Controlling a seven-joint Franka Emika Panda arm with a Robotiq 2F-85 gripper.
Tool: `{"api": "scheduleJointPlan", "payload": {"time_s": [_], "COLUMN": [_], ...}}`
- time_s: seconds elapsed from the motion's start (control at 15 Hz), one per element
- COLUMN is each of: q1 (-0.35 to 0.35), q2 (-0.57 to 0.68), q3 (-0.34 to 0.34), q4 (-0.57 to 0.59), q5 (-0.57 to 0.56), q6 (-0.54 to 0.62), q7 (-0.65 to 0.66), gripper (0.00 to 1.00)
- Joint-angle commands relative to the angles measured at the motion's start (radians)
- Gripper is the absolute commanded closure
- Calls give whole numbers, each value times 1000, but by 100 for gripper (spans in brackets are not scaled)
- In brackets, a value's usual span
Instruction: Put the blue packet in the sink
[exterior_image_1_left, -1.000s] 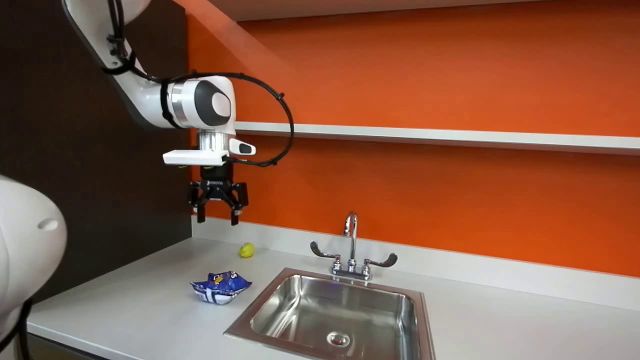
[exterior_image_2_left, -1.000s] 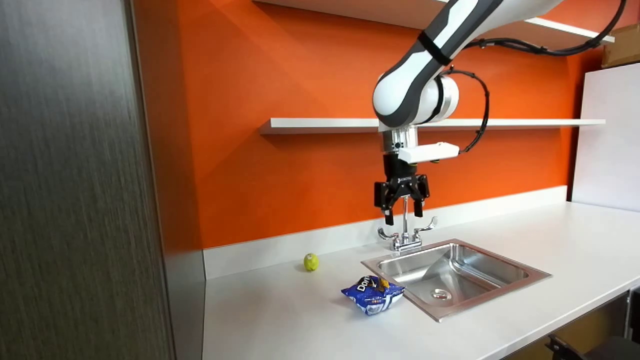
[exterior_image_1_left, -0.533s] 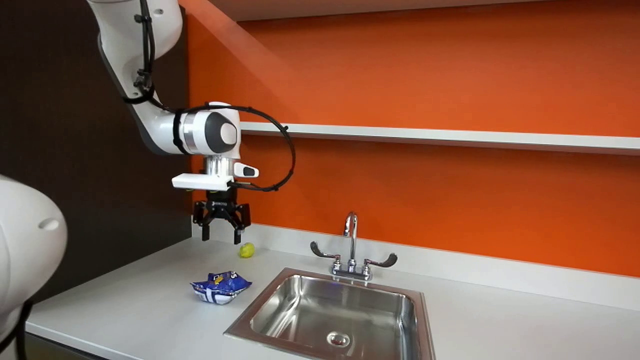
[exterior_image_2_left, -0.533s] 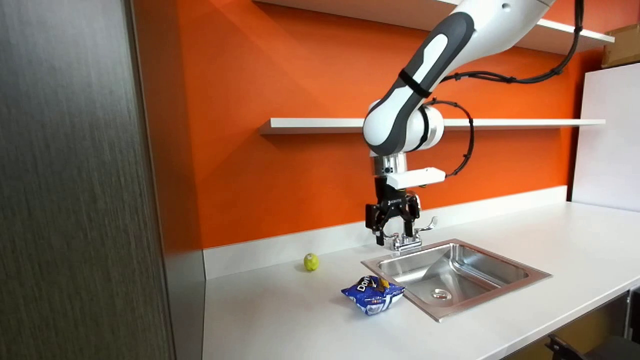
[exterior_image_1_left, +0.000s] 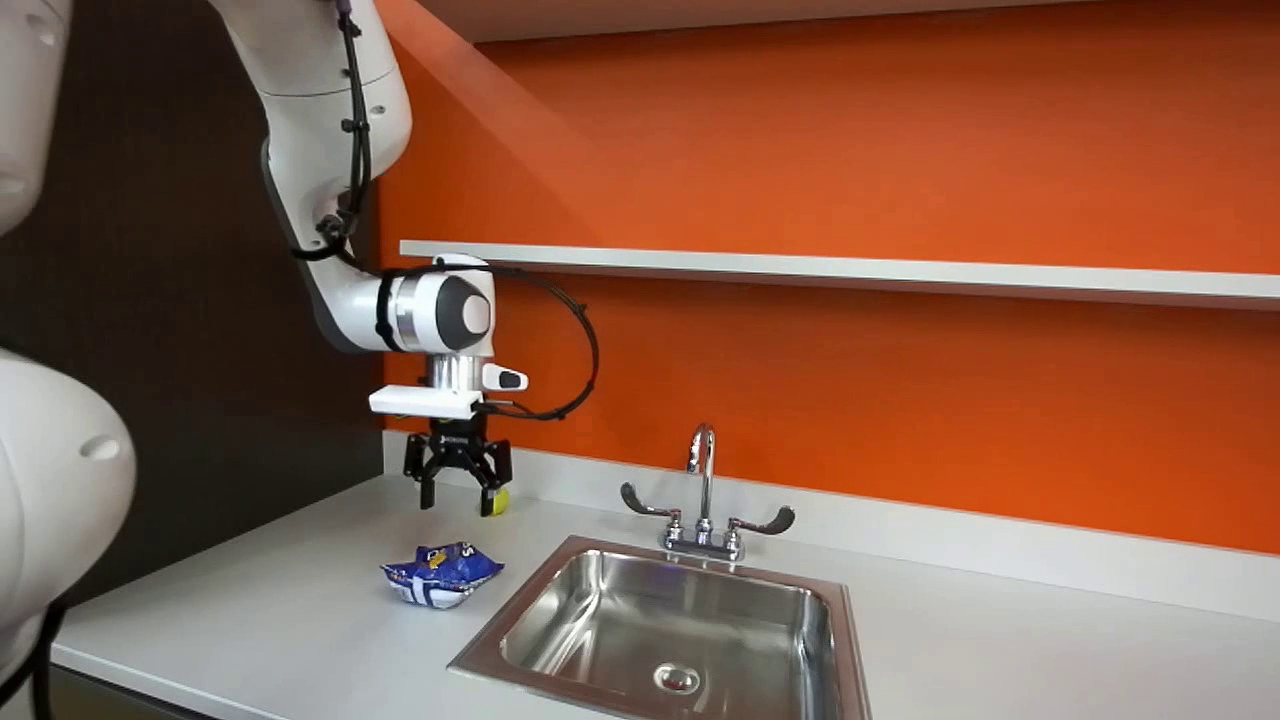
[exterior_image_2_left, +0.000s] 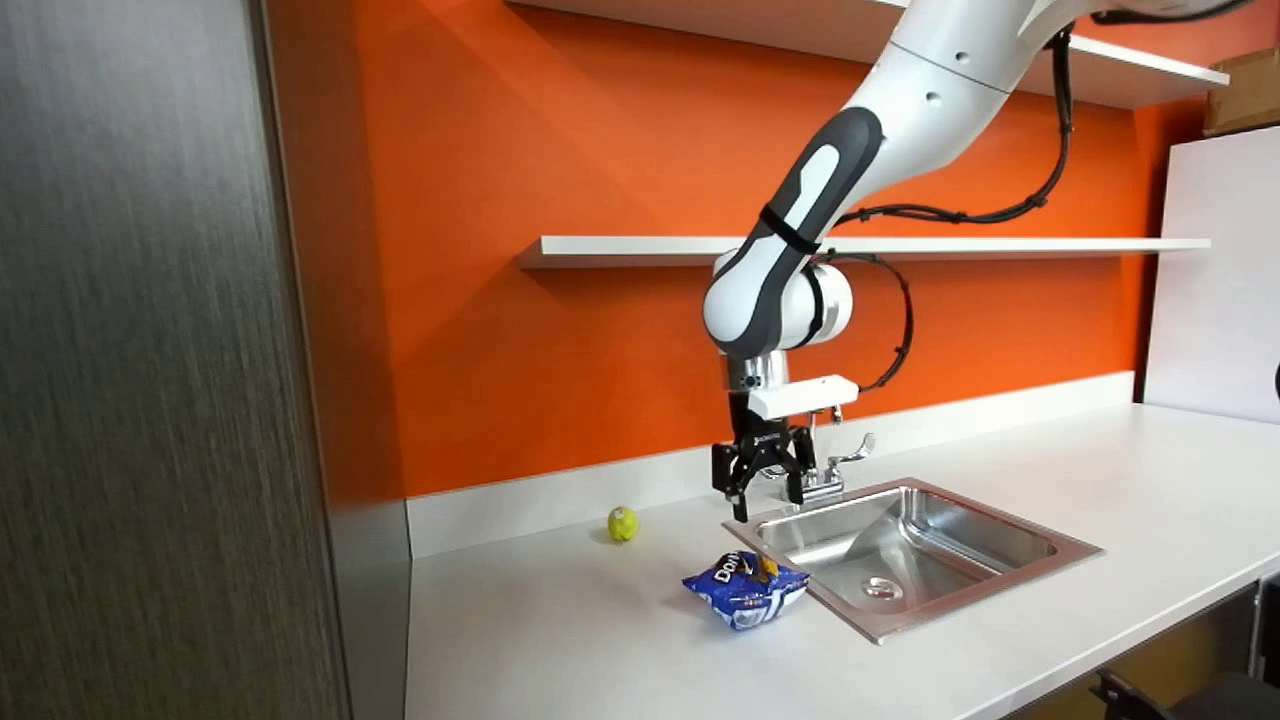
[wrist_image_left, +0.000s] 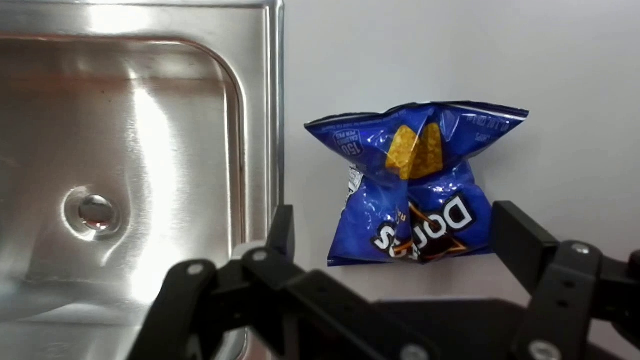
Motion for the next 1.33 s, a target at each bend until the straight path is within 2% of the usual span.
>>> {"api": "scheduleJointPlan", "payload": {"time_s": [0.0,0.47,1.27], "q1": [16,29,44], "q2": [91,190,240], "q3": [-18,-28,-40], "q4": [77,138,153], "q5": [-20,-11,-8], "q6": [-10,-14,-17], "q7": [31,29,32], "gripper": [0,0,0]}}
